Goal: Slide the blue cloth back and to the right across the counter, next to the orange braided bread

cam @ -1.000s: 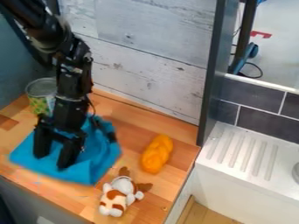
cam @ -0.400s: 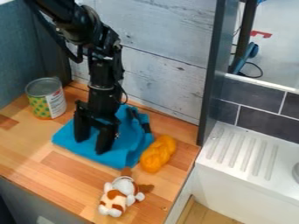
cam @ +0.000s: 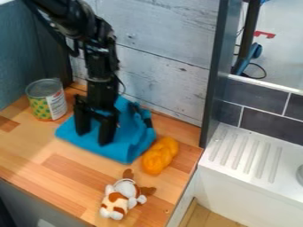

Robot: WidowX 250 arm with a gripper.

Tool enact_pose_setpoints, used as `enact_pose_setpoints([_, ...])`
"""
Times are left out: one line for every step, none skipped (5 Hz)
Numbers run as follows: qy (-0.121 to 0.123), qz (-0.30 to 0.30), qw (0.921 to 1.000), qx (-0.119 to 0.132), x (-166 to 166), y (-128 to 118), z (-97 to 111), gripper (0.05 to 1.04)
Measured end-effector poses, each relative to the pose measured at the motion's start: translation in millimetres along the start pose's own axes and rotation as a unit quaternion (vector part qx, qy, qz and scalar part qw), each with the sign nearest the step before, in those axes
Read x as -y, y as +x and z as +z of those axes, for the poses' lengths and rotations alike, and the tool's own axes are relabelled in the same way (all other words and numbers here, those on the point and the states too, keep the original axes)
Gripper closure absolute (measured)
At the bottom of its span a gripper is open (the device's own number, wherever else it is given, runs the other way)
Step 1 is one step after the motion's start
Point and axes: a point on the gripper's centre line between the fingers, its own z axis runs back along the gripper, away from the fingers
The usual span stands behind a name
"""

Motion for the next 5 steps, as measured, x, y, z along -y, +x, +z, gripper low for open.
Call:
enact_pose_setpoints([-0.002, 0.015, 0.9999, 0.0, -9.4, -2.3, 2.1, 0.083])
enact_pose_setpoints([0.001, 0.018, 0.9998, -0.003, -6.4, -14.8, 7.6, 0.083])
enact_pose_setpoints([0.005, 0.016, 0.9994, 0.029, 0.0, -31.7, 29.3, 0.083])
enact_pose_setpoints([0.003, 0.015, 0.9996, 0.024, 6.2, -50.7, 42.8, 0.083])
enact_pose_setpoints([0.021, 0.014, 0.9995, 0.019, 5.5, -77.2, 53.9, 0.083])
